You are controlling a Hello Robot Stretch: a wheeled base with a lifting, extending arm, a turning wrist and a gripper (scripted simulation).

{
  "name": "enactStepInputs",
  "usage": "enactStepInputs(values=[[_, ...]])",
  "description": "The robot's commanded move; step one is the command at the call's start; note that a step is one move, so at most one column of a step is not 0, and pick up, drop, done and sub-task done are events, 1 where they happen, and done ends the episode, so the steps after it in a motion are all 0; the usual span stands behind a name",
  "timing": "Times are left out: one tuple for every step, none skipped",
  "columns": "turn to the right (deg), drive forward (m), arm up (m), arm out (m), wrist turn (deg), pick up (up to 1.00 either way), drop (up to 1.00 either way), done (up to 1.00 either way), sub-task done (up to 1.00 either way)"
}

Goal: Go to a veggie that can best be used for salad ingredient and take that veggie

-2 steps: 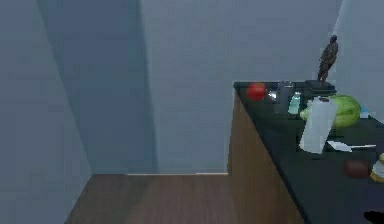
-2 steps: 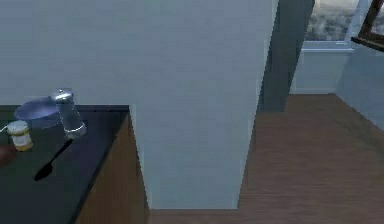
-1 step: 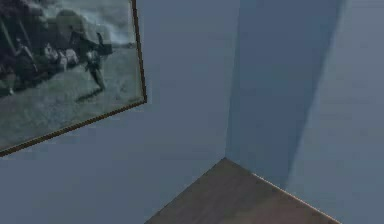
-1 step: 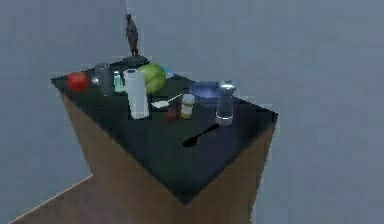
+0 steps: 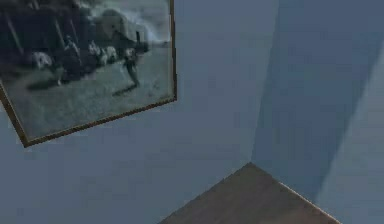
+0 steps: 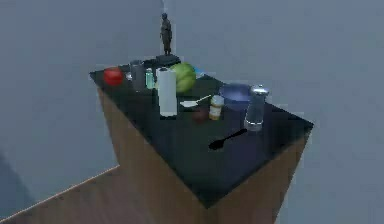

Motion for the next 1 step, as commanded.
enactStepInputs(values=[[45.0,0.00,0.00,0.00,0.0,0.00,0.00,0.00,0.00]])
